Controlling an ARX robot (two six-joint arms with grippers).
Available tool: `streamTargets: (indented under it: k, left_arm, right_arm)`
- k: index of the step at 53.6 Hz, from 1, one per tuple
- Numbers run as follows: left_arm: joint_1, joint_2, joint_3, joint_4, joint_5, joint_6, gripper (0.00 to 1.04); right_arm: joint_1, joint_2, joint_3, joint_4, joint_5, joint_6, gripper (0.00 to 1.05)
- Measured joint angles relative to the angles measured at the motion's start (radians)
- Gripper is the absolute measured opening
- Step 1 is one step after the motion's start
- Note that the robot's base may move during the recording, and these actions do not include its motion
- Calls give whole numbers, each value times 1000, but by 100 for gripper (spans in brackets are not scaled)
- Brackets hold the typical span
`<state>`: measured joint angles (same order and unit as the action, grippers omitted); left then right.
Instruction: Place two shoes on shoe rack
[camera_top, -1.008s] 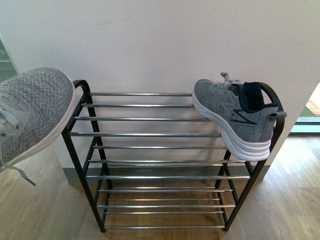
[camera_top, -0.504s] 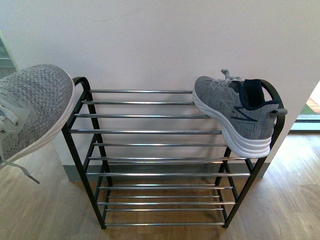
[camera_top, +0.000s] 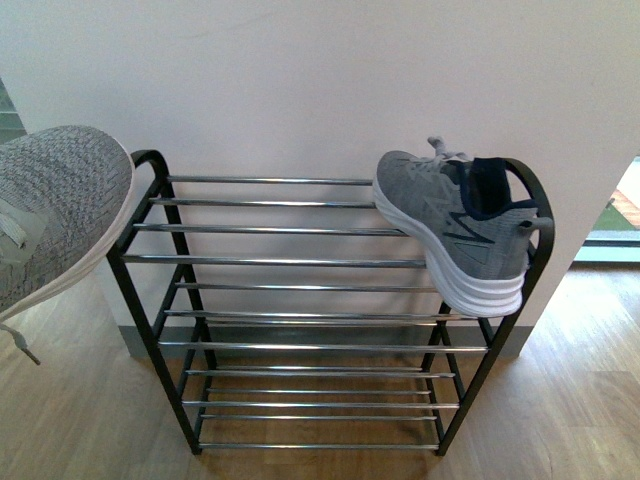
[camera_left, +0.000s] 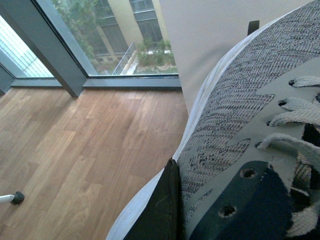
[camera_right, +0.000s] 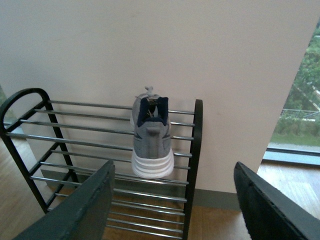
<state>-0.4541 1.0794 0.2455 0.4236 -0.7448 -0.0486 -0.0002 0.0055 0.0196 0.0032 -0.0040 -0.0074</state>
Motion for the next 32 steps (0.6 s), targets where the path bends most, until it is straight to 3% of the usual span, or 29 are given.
streamTargets:
  k: [10,12,13,15,18,23,32]
  left_arm:
    - [-4,1,0,6,0,5,2]
    - [-19,28,-3,64,-66,24,2]
    - [-36,64,0,126,-162,26,2]
    - [-46,104,22,164,-250,24,2]
    - [-41,154,79,148,-294,-6,2]
    - [10,274,256,-34,-192,-140,2]
    - [57,604,676,-283,96,-410,2]
  right_arm:
    - [0,0,0,0,3,0,97]
    - [0,0,0,0,5,1,96]
    - [0,0,0,0,10,2,95]
    - [0,0,0,-3,10,3,95]
    - [0,0,0,-3,10,4,95]
    - [0,0,0,-3,8,4,95]
    - [0,-1,0,-3,6,4,95]
